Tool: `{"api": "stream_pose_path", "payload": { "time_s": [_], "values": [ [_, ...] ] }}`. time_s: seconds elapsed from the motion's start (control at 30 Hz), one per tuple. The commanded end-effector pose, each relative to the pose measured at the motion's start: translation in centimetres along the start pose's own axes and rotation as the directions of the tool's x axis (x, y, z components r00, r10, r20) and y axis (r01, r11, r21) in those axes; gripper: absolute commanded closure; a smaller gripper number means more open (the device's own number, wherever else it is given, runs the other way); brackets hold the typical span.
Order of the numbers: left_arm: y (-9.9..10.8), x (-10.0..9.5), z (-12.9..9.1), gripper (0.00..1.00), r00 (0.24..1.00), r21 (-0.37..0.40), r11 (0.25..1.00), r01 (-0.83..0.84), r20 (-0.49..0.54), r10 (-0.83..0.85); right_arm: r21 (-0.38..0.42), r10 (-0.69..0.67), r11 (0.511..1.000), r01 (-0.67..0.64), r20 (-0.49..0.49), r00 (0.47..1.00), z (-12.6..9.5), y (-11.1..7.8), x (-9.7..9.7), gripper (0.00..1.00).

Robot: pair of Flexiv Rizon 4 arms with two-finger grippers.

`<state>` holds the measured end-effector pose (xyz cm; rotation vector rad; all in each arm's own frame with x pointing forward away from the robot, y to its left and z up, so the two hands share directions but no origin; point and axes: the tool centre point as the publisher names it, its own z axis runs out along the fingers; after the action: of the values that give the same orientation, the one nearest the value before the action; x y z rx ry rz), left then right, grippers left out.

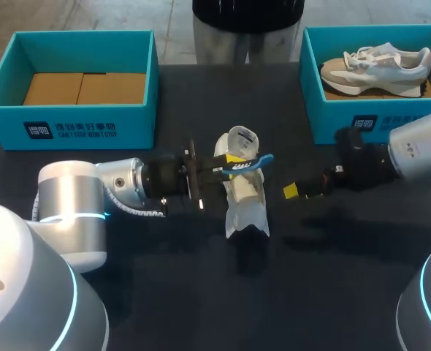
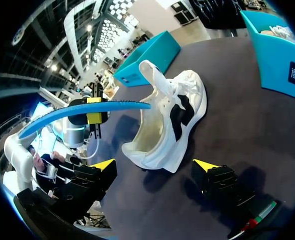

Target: Take the shoe out of the shoebox, open the shoe tongue, remove and reinsert the insole, then place the shoe into the shoebox

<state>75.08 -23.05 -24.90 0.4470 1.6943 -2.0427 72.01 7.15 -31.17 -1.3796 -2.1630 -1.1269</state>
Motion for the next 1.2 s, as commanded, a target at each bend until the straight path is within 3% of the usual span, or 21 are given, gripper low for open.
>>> {"api": "stream_pose_path", "payload": {
  "time_s": [0.03,0.73,1.2],
  "values": [
    [0.0,0.0,0.0,1.0,1.0,-0.001,1.0,-0.001,0.002,0.001,0.0,-0.011,1.0,0.011,0.006,1.0,0.1,-0.1,-0.1,0.0],
    [-0.9,0.7,-0.8,1.0,0.999,0.006,0.999,0.053,-0.007,-0.053,0.014,-0.05,0.999,0.049,0.042,0.998,-0.9,-0.4,-2.1,0.0],
    [1.1,2.0,-0.9,1.0,0.998,-0.01,0.998,0.06,-0.027,-0.06,0.03,-0.1,0.995,0.098,0.052,0.994,-1.2,-1.8,-2.7,0.0]
  ]
}}
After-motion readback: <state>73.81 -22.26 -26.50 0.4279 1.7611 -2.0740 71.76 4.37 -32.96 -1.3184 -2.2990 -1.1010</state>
